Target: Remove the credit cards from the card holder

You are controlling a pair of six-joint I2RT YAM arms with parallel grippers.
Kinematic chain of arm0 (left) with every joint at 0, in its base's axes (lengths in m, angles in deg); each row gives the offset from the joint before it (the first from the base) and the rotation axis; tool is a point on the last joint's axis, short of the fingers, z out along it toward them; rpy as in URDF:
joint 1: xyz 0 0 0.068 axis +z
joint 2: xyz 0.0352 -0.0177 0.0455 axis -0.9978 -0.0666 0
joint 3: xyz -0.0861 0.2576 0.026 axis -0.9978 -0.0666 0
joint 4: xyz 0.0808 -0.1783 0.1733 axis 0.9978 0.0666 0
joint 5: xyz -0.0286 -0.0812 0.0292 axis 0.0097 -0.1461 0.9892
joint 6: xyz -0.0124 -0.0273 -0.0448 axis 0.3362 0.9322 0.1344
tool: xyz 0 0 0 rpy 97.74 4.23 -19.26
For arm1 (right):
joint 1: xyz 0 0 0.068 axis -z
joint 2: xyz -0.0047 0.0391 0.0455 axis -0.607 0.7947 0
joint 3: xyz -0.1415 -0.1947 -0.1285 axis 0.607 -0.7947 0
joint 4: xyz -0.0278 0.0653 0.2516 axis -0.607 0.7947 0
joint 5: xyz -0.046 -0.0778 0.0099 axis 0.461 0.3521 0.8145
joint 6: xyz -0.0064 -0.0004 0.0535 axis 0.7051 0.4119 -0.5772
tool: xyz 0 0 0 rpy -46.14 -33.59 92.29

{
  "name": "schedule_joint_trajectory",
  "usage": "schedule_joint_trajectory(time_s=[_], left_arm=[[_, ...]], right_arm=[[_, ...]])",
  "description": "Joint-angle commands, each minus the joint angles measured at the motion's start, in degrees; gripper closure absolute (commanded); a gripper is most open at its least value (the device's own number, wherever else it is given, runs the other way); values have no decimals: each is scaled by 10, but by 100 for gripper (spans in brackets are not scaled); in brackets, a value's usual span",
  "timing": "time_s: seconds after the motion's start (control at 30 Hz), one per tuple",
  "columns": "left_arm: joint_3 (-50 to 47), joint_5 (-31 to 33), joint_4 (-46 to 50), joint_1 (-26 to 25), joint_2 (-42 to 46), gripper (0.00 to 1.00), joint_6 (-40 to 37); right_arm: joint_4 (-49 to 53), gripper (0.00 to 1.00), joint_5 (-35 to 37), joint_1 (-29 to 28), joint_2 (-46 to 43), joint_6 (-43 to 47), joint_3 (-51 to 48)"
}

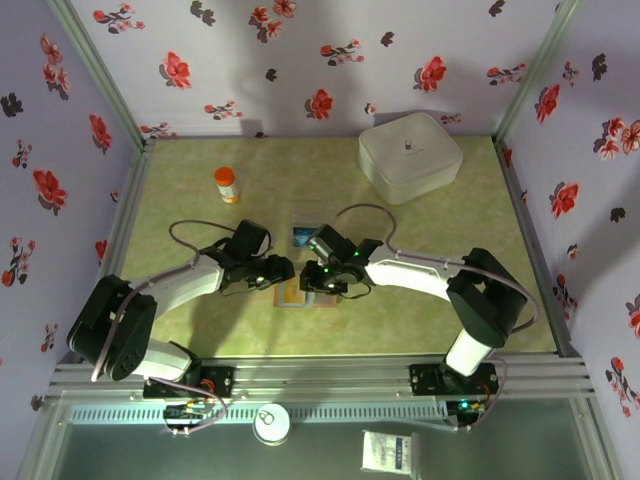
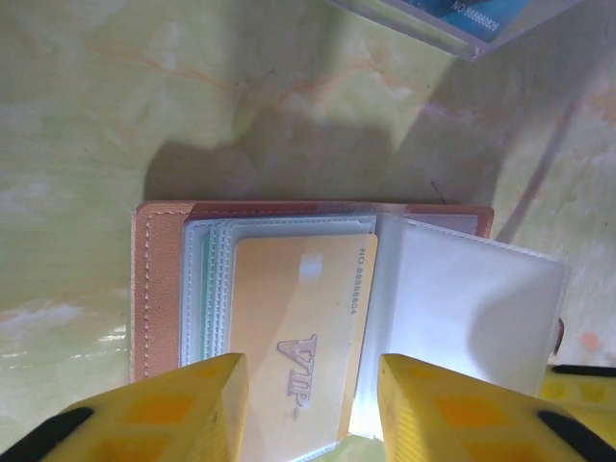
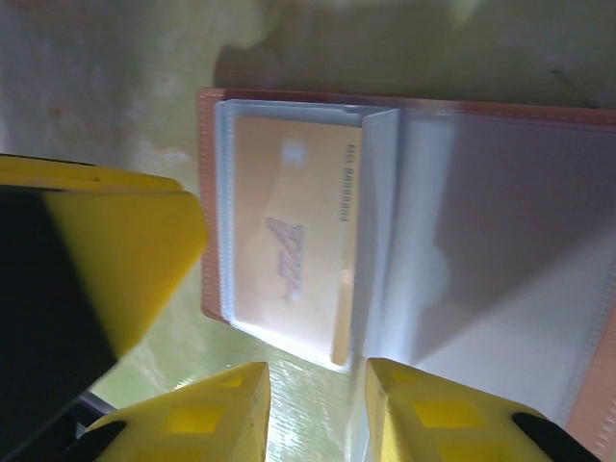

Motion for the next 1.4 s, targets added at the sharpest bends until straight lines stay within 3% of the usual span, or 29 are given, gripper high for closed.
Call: schedule_joint_trajectory(time_s=[0.0,0.93,1.37], left_arm=[[-8,-6,5,4,11,66,-6],[-21,-14,-16,7,-1,70,-2],[-26,-14,-17,8,4,71,1]], right_arm=[[15,67,6,-14,21,-8,26],[77,66,46,-40,87,5,66],[26,86,37,-39,74,-19,34]])
